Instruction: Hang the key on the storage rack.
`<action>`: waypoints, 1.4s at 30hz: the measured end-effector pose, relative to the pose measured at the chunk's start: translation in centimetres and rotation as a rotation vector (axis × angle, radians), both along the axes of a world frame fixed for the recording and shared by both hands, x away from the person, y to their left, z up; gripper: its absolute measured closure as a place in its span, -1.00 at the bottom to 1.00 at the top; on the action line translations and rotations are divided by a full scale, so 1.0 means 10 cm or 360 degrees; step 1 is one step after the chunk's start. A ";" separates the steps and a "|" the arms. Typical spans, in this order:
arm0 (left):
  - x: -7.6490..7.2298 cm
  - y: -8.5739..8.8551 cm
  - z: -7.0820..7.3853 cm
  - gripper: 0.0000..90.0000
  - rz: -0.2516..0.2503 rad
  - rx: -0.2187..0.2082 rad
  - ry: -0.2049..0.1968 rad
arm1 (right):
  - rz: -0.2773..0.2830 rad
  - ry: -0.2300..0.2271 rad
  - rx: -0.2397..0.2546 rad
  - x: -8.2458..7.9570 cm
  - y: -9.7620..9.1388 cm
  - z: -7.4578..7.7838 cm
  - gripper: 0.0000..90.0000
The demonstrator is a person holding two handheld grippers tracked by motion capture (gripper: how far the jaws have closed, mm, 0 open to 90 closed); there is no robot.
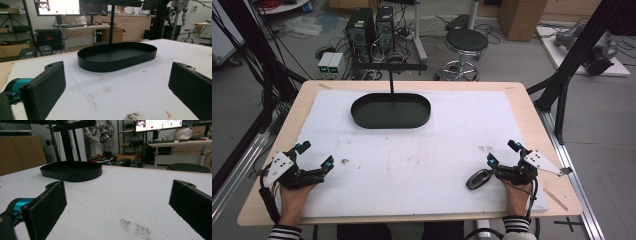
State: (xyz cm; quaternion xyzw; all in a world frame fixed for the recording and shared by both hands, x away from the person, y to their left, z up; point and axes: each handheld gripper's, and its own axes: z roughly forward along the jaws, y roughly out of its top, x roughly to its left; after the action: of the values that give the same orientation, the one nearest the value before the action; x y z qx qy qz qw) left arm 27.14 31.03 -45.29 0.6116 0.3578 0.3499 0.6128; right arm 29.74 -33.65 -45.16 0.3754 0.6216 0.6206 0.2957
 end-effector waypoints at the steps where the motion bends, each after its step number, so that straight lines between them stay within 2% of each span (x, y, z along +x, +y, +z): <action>1: 0.00 0.00 0.00 -0.96 -0.0001 0.0001 0.0002 | 0.0001 0.0003 0.0004 0.00 0.00 0.00 -0.99; 5: 0.00 0.01 0.00 -0.96 -0.0002 -0.0004 0.0002 | -0.0003 0.0014 0.0032 0.00 -0.02 0.00 -0.99; 15: 0.00 0.00 0.00 -0.96 0.0001 -0.0001 0.0001 | 0.0005 0.0005 0.0019 0.00 -0.01 0.00 -0.99; 19: 0.00 0.00 0.00 -0.96 0.0001 -0.0001 0.0001 | -0.0003 0.0067 0.0086 0.03 -0.05 0.01 -0.99; 21: 0.00 0.00 0.00 -0.96 0.0000 -0.0002 0.0003 | -0.0013 0.0061 0.0080 0.03 -0.06 0.01 -0.99; 22: 0.00 0.00 0.00 -0.96 0.0001 -0.0003 0.0002 | -0.0007 0.0052 0.0047 0.04 -0.08 0.03 -0.99; 28: 0.01 0.01 0.00 -0.96 -0.0002 -0.0003 0.0014 | 0.0047 0.0049 0.0054 0.04 -0.17 0.17 -0.99; 32: 0.01 0.00 0.00 -0.96 -0.0001 -0.0002 0.0014 | 0.0112 0.0055 0.0007 0.07 -0.28 0.35 -0.99; 37: 0.01 0.00 0.00 -0.96 0.0001 -0.0001 0.0013 | 0.0228 0.0095 -0.0081 0.14 -0.41 0.61 -0.99; 42: 0.01 0.01 0.00 -0.96 -0.0001 -0.0003 0.0016 | 0.0345 0.0136 -0.0288 0.24 -0.42 0.81 -0.99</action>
State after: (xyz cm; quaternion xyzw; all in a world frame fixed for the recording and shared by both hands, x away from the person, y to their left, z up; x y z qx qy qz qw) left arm 27.24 31.09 -45.25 0.6128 0.3611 0.3464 0.6116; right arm 32.11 -37.90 -37.11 0.3041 0.7239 0.5738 0.2329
